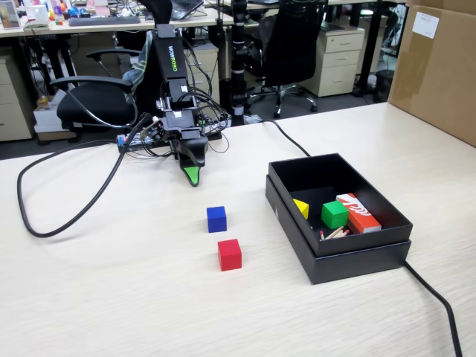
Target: Put the red cube on top of the blue cube
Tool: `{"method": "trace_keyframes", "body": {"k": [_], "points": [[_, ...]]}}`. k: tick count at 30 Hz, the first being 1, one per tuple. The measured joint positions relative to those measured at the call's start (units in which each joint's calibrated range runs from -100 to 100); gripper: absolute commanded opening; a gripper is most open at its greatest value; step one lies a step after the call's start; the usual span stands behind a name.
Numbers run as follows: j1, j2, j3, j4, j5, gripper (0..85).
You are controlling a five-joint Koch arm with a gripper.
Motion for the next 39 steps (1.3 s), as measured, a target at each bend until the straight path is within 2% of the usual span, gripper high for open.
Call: {"method": "trace_keyframes", "body": {"k": [27, 29, 34, 39], "points": [[0.0, 0.1, 0.6, -0.1, 0.0, 47.5], [0.0, 0.1, 3.3, -3.3, 0.0, 47.5], [0.7, 0.5, 12.0, -19.7, 1.5, 47.3], [1.1, 1.6, 21.2, -29.0, 2.1, 47.3]]}}
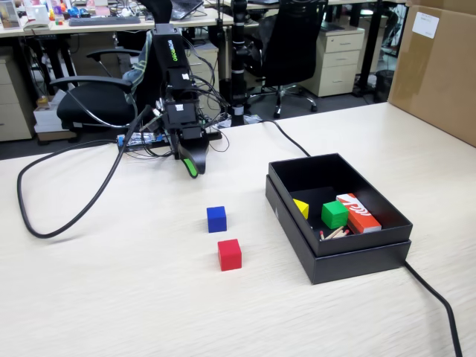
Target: Put the red cube on top of the blue cube
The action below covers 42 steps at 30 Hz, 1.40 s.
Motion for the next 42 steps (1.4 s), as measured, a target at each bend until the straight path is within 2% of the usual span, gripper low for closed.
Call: {"method": "trace_keyframes", "body": {"k": [6, 10, 16, 18, 23, 31, 42], "points": [[0.4, 11.5, 24.5, -16.3, 0.0, 47.2], [0.4, 22.3, 37.8, -21.7, 0.0, 47.1], [-0.1, 48.9, 64.4, -23.5, 0.7, 44.8], [-0.1, 52.4, 67.1, -23.5, 0.7, 44.8], [-0.2, 75.0, 84.0, -23.5, 0.8, 44.8], [-0.2, 98.1, 95.7, -23.5, 0.9, 44.9], [-0.3, 109.9, 98.4, -23.5, 2.8, 44.8]]}}
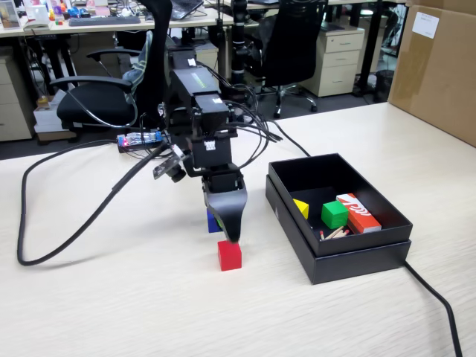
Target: Put the red cube on top of the blue cube
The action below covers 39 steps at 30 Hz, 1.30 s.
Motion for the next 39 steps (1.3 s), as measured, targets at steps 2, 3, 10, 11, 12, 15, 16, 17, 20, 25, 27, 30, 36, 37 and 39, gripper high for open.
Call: {"method": "trace_keyframes", "body": {"k": [2, 3, 10, 11, 12, 15, 16, 17, 20, 25, 27, 30, 36, 37, 39], "points": [[-0.1, 1.3, 1.1, 0.0, 0.2, 44.8], [-0.1, 1.8, 1.6, 0.0, 0.4, 44.8], [-0.4, 5.8, 1.6, 0.0, 0.8, 44.8], [-0.5, 6.6, 1.6, 0.0, 0.9, 44.9], [-0.5, 6.7, 1.6, 0.0, 0.9, 44.9], [-0.5, 7.4, 1.6, 0.0, 0.9, 44.8], [-0.6, 7.8, 1.7, 0.0, 0.9, 44.8], [-0.6, 8.4, 2.6, 0.0, 0.8, 44.9], [-0.7, 10.7, 6.2, 0.0, 0.9, 44.8], [-0.6, 12.9, 7.4, 0.0, 0.9, 44.8], [-0.6, 13.3, 7.4, 0.0, 0.9, 44.8], [-0.6, 13.7, 7.5, 0.0, 0.8, 43.2], [-0.6, 13.9, 7.5, 0.0, 0.8, 35.6], [-0.6, 13.9, 7.5, 0.0, 0.8, 33.8], [-0.6, 14.0, 7.9, 0.0, 0.8, 27.9]]}}
